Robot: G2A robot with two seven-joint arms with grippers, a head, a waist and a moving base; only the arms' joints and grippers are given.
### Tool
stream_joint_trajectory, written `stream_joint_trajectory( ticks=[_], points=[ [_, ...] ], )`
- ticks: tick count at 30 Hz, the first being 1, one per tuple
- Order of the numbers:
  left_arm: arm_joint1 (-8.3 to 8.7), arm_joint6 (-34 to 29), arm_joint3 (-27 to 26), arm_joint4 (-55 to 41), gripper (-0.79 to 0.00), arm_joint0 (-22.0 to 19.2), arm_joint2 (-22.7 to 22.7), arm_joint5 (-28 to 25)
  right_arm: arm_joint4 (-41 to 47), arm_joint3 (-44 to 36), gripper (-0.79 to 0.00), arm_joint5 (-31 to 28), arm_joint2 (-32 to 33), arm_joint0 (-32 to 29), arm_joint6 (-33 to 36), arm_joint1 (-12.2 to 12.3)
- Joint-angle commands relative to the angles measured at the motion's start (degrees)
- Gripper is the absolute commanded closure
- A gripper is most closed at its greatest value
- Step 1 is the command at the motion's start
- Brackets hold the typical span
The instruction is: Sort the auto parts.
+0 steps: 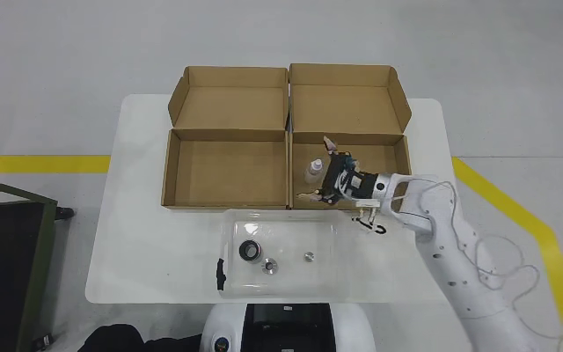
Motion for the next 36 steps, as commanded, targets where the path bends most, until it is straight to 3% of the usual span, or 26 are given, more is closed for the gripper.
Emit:
stream_joint_trajectory(
  ticks=[1, 18, 36],
  points=[
    [0.0, 0.0, 0.0, 0.0, -0.785, 0.0, 0.0, 0.0, 0.44, -2.73, -0.785, -1.09, 0.32, -1.01, 2.37, 0.27],
    [0.0, 0.0, 0.0, 0.0, -0.785, 0.0, 0.0, 0.0, 3.44, -19.65, -0.785, -5.31, 1.26, -11.21, 20.22, 2.54],
    [0.0, 0.0, 0.0, 0.0, -0.785, 0.0, 0.0, 0.0, 3.64, -20.63, -0.785, -7.37, -3.06, -14.51, 32.35, 4.08]
  ],
)
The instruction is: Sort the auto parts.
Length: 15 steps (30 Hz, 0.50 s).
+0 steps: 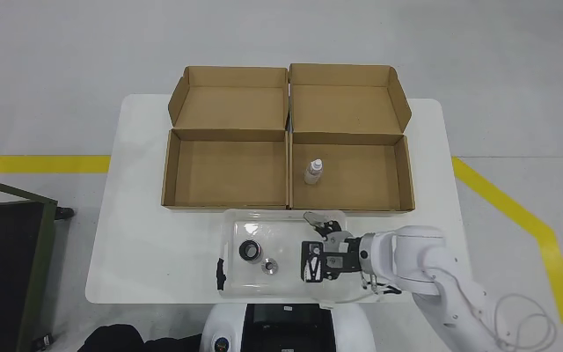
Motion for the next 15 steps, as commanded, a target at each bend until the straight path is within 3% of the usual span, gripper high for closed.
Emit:
stream_joint_trajectory(
  ticks=[1, 4, 7, 15],
  points=[
    [0.0, 0.0, 0.0, 0.0, -0.785, 0.0, 0.0, 0.0, 0.15, 0.31, -0.785, 0.03, -0.28, -0.15, 0.69, 0.14],
    [0.0, 0.0, 0.0, 0.0, -0.785, 0.0, 0.0, 0.0, 0.1, 0.57, -0.779, 0.24, -0.56, -0.38, 1.93, 0.38],
    [0.0, 0.0, 0.0, 0.0, -0.785, 0.0, 0.0, 0.0, -0.53, 0.44, -0.705, 0.55, -0.83, -0.57, 3.32, 0.63],
    [0.0, 0.0, 0.0, 0.0, -0.785, 0.0, 0.0, 0.0, -1.71, 1.24, -0.6, 1.24, -2.67, -0.71, 4.7, 1.02]
  ],
)
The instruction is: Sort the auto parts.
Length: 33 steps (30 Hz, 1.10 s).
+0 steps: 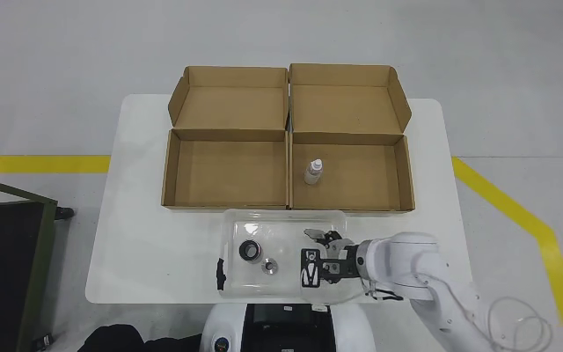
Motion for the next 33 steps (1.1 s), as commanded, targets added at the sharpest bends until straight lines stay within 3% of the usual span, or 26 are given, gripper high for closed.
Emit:
stream_joint_trajectory(
  ticks=[1, 8, 16, 22, 25, 27, 33],
  points=[
    [0.0, 0.0, 0.0, 0.0, -0.785, 0.0, 0.0, 0.0, -0.37, 0.73, -0.594, 0.09, -0.55, 0.31, 0.2, 0.03],
    [0.0, 0.0, 0.0, 0.0, -0.785, 0.0, 0.0, 0.0, -3.15, 2.69, -0.542, 1.21, -3.2, 2.06, 1.88, 0.01],
    [0.0, 0.0, 0.0, 0.0, -0.785, 0.0, 0.0, 0.0, -4.37, 5.37, -0.391, 2.25, -6.05, 3.69, 1.24, -0.2],
    [0.0, 0.0, 0.0, 0.0, -0.785, 0.0, 0.0, 0.0, -4.73, 6.57, -0.332, 2.94, -6.95, 4.39, 0.33, -0.19],
    [0.0, 0.0, 0.0, 0.0, -0.785, 0.0, 0.0, 0.0, -4.86, 6.67, -0.24, 3.08, -7.2, 4.57, 0.22, -0.13],
    [0.0, 0.0, 0.0, 0.0, -0.785, 0.0, 0.0, 0.0, -4.92, 6.65, 0.0, 3.16, -7.3, 4.66, 0.08, -0.08],
    [0.0, 0.0, 0.0, 0.0, -0.785, 0.0, 0.0, 0.0, -4.72, 5.7, 0.0, 3.37, -7.45, 4.96, -0.29, 0.07]
  ],
)
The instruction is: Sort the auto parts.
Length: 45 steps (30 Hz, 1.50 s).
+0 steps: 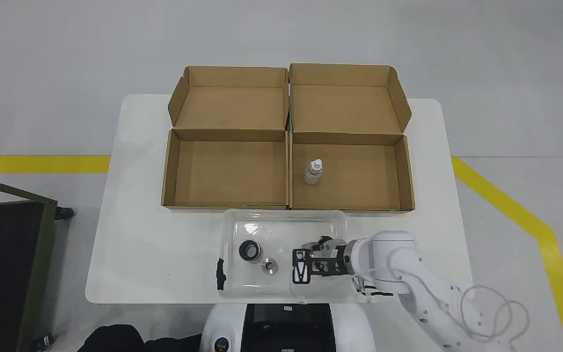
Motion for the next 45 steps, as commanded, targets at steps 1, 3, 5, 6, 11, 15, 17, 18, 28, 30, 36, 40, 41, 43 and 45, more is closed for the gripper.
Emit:
stream_joint_trajectory(
  ticks=[1, 3, 5, 6, 11, 15, 17, 18, 28, 30, 36, 40, 41, 43, 45],
  points=[
    [0.0, 0.0, 0.0, 0.0, -0.785, 0.0, 0.0, 0.0, 0.35, -0.65, 0.0, 0.12, 0.14, 0.09, -0.35, 0.05],
    [0.0, 0.0, 0.0, 0.0, -0.785, 0.0, 0.0, 0.0, 0.66, -1.53, 0.0, 0.14, 0.37, 0.16, -0.78, 0.14],
    [0.0, 0.0, 0.0, 0.0, -0.785, 0.0, 0.0, 0.0, 1.19, -2.27, 0.0, 0.13, 0.74, 0.18, -1.69, 0.23],
    [0.0, 0.0, 0.0, 0.0, -0.785, 0.0, 0.0, 0.0, 1.42, -2.59, 0.0, 0.19, 1.02, 0.23, -2.19, 0.28],
    [0.0, 0.0, 0.0, 0.0, -0.785, 0.0, 0.0, 0.0, 3.01, -4.34, 0.0, 0.31, 2.56, 0.3, -6.76, 0.5],
    [0.0, 0.0, 0.0, 0.0, -0.785, 0.0, 0.0, 0.0, 2.82, -5.31, 0.0, 1.83, 4.29, 0.38, -12.86, 0.59],
    [0.0, 0.0, 0.0, 0.0, -0.785, 0.0, 0.0, 0.0, 1.71, -5.99, 0.0, 3.68, 5.23, 0.12, -16.7, 0.6],
    [0.0, 0.0, 0.0, 0.0, -0.785, 0.0, 0.0, 0.0, 1.76, -5.93, 0.0, 4.39, 5.67, -0.18, -19.25, 0.59],
    [0.0, 0.0, 0.0, 0.0, -0.785, 0.0, 0.0, 0.0, -0.67, -6.42, 0.0, 8.24, 10.21, 0.63, -37.85, 0.58],
    [0.0, 0.0, 0.0, 0.0, -0.785, 0.0, 0.0, 0.0, 0.58, -6.0, 0.0, 8.68, 11.08, 1.37, -42.63, 0.46],
    [0.0, 0.0, 0.0, 0.0, -0.785, 0.0, 0.0, 0.0, 1.68, -5.42, 0.0, 9.34, 12.83, 4.28, -50.41, 0.16],
    [0.0, 0.0, 0.0, 0.0, -0.785, 0.0, 0.0, 0.0, 2.74, -5.02, 0.0, 9.68, 13.07, 6.28, -54.01, -0.14],
    [0.0, 0.0, 0.0, 0.0, -0.785, 0.0, 0.0, 0.0, 2.89, -4.97, 0.0, 9.93, 13.05, 6.69, -54.76, -0.22],
    [0.0, 0.0, 0.0, 0.0, -0.785, 0.0, 0.0, 0.0, 3.06, -5.11, 0.0, 11.03, 13.1, 7.48, -56.55, -0.42],
    [0.0, 0.0, 0.0, 0.0, -0.785, 0.0, 0.0, 0.0, 2.74, -5.09, 0.0, 12.07, 12.99, 7.98, -58.19, -0.59]
  ],
)
